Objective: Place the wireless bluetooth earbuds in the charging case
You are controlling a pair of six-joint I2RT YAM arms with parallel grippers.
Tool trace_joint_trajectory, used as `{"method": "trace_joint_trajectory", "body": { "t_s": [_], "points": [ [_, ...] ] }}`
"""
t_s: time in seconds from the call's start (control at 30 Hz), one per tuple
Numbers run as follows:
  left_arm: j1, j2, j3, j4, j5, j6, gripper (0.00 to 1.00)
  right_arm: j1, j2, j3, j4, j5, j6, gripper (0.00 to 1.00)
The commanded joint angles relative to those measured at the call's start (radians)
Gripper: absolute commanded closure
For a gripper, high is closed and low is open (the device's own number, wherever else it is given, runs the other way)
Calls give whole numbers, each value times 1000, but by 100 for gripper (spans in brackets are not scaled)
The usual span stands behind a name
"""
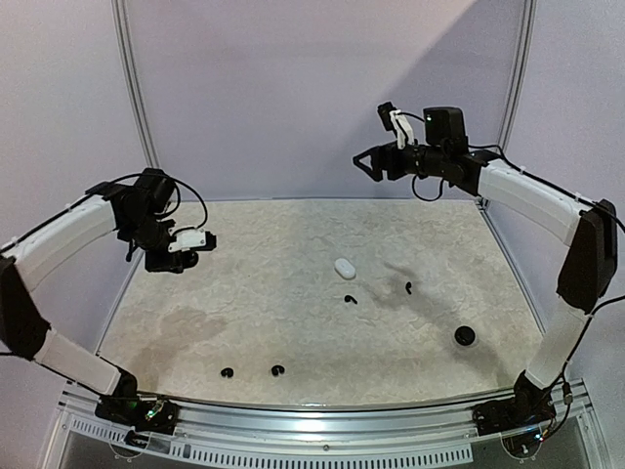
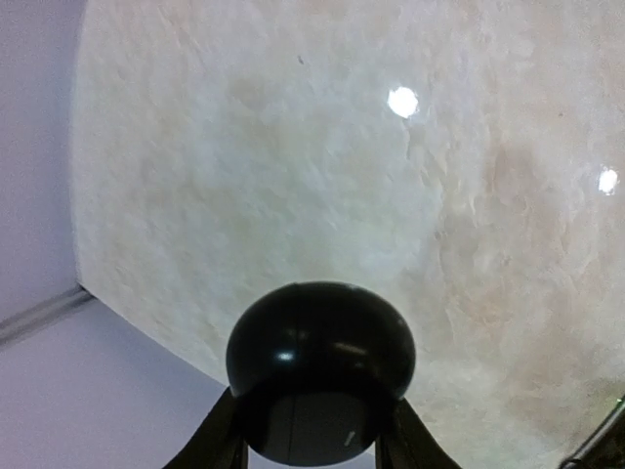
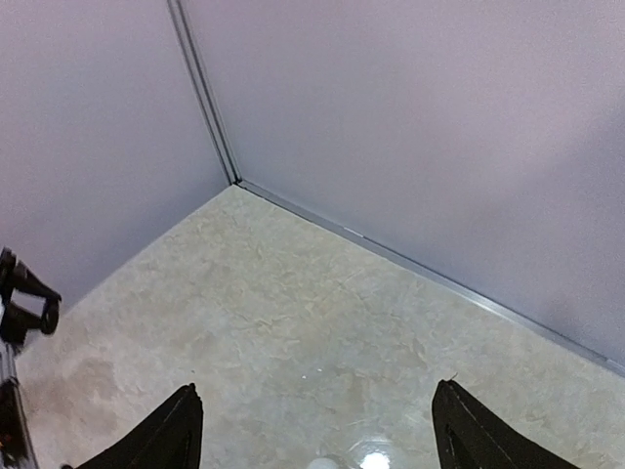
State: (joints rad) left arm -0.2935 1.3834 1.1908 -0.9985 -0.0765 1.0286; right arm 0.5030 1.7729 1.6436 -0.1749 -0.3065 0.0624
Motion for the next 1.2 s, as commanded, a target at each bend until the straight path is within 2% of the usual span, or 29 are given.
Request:
{"method": "trace_joint_trajectory", "body": {
  "t_s": [0.0, 0.13, 0.2, 0.33, 0.53, 0.7, 1.0, 1.17],
  "points": [
    [-208, -173, -141, 481, -65, 132, 100, 9, 86, 119, -194, -57, 231, 22],
    [-403, -191, -341, 1009, -173, 374, 100, 95, 105, 86, -110, -204, 369, 26],
    [-470, -140, -348, 1126, -224, 405, 100, 166, 121, 92, -84, -248, 392, 26],
    [-520, -54, -274, 1145, -299, 357, 100, 257, 175, 131, -87, -332, 374, 26],
    [-541, -2, -270, 1202, -346, 369, 100, 280, 231, 112, -44, -351, 389, 27],
    [-569, 19, -275, 1252, -370, 402, 100, 299, 259, 113, -26, -268, 361, 32],
    [-580, 26, -269, 1242, -369, 390, 100, 308, 299, 118, 10, -249, 351, 57],
    [-589, 26, -260, 1233, -369, 379, 100, 308, 322, 140, 27, -238, 348, 83]
  ]
}}
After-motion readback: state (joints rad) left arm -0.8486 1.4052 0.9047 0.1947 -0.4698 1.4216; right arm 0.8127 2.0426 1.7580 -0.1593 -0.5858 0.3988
